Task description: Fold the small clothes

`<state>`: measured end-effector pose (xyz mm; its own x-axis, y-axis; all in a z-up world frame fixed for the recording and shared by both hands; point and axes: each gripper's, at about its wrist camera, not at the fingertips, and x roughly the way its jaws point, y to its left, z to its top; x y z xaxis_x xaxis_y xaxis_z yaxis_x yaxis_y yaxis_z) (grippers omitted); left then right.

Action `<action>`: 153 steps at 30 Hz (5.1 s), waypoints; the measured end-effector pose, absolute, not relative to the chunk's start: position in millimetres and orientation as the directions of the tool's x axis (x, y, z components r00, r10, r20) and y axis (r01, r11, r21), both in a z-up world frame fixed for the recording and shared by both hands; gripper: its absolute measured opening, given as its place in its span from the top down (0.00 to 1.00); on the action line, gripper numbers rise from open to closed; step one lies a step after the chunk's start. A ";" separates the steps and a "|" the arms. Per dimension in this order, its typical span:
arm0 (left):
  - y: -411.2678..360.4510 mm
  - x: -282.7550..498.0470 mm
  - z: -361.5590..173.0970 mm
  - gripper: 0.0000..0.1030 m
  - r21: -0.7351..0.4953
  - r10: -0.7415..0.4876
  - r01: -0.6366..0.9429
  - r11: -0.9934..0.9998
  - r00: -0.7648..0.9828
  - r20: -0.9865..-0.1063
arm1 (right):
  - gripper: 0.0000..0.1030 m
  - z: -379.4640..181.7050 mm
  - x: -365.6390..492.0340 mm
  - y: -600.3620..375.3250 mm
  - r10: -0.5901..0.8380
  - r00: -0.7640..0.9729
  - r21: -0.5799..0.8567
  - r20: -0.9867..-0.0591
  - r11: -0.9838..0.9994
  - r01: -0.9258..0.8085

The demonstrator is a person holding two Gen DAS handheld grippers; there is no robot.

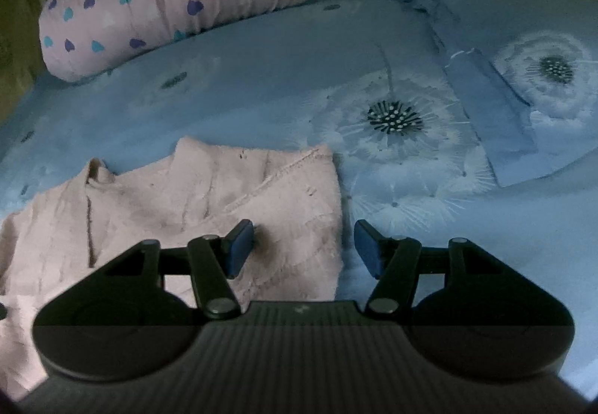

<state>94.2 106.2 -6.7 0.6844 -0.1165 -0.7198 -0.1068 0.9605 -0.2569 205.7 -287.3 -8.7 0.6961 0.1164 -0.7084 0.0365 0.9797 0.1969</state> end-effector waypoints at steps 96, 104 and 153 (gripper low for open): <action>239.7 28.4 -6.5 0.25 -0.155 0.306 -0.612 0.775 0.579 -0.756 | 0.50 27.7 8.6 -230.0 0.168 0.765 0.096 -0.622 0.986 -0.138; 256.1 25.5 -2.9 0.76 -0.191 0.287 -0.598 0.779 0.611 -0.738 | 0.50 24.9 19.2 -227.9 0.216 0.738 0.181 -0.639 0.975 -0.129; -42.3 98.3 42.3 0.77 -0.062 -0.065 0.035 0.997 0.797 -0.600 | 0.50 28.9 18.6 -265.5 0.228 0.764 0.320 -0.603 0.947 -0.030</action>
<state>98.3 -42.3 42.3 0.7971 -0.0649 -0.6003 0.0348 0.9975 -0.0617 18.6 -265.5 28.9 0.7641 0.2284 -0.6033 -0.0304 0.9469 0.3200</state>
